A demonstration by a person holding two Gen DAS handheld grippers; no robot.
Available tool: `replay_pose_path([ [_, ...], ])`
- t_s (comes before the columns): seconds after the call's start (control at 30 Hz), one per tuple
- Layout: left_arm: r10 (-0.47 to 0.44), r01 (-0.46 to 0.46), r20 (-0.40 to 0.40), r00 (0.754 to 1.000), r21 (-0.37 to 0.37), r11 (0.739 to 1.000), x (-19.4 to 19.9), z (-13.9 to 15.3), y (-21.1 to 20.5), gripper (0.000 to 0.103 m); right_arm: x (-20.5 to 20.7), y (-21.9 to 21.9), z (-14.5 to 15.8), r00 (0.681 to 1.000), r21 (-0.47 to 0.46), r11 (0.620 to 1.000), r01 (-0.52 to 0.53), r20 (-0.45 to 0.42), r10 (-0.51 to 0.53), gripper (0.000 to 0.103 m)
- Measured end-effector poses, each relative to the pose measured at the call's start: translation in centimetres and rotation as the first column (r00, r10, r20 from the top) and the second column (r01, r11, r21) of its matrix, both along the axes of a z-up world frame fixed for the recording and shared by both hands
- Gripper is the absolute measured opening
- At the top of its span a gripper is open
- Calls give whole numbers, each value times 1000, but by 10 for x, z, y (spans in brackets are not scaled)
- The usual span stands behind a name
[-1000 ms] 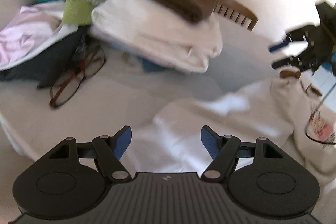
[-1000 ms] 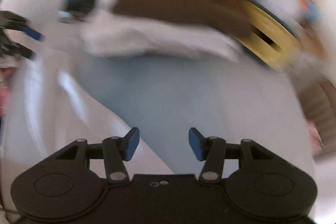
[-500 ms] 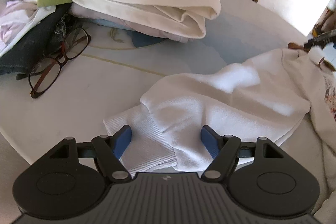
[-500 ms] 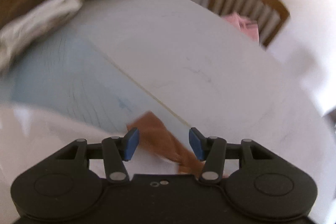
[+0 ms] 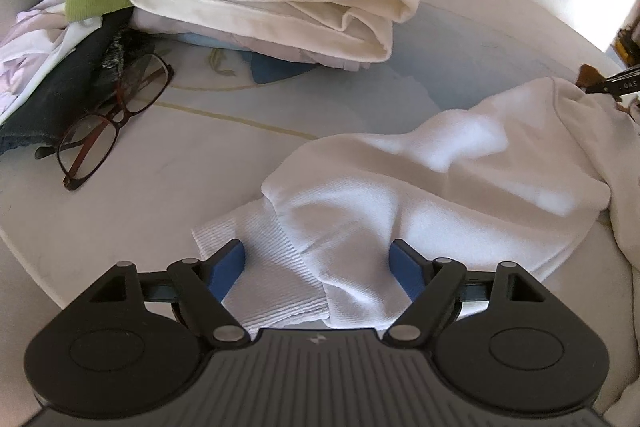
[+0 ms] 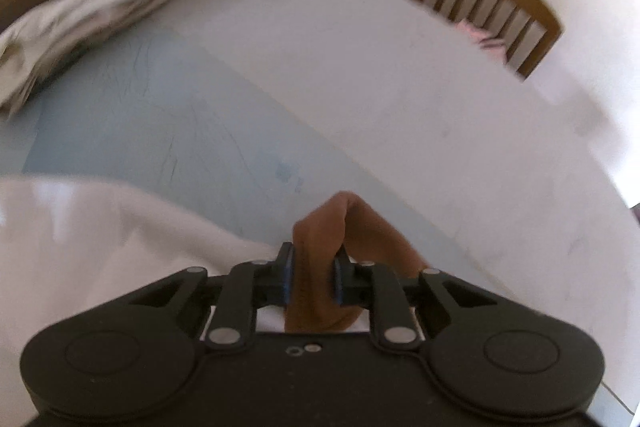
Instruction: Fold clothes
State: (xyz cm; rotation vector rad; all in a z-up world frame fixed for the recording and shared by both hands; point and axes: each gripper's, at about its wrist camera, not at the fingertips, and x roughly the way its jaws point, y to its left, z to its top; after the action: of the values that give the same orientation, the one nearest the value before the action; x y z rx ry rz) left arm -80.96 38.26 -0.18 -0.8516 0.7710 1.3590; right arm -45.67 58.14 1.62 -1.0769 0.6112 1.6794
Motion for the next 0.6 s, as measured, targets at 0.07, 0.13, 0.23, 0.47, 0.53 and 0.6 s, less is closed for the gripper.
replay_pose_path([
  [0.07, 27, -27, -8, 1000, 9, 1000, 2, 0, 0, 79, -3, 21, 6, 999, 60, 997, 43, -13, -42, 103],
  [0.13, 48, -48, -23, 999, 13, 999, 3, 0, 2, 79, -5, 46, 12, 997, 106, 991, 76, -35, -73, 103],
  [0.23, 79, -78, -59, 995, 22, 997, 3, -2, 8, 79, -10, 84, 20, 991, 171, 977, 125, -70, -115, 103],
  [0.47, 123, -115, -122, 985, 70, 991, -11, -5, 32, 81, -31, 137, 17, 996, 176, 982, 74, -60, -64, 103],
  [0.53, 138, -128, -129, 982, 83, 988, -17, -5, 39, 81, -34, 139, 17, 997, 157, 986, 58, -54, -50, 103],
  [0.6, 159, -149, -117, 980, 89, 985, -23, -6, 43, 85, -26, 129, 27, 998, 156, 987, 31, -56, -22, 103],
])
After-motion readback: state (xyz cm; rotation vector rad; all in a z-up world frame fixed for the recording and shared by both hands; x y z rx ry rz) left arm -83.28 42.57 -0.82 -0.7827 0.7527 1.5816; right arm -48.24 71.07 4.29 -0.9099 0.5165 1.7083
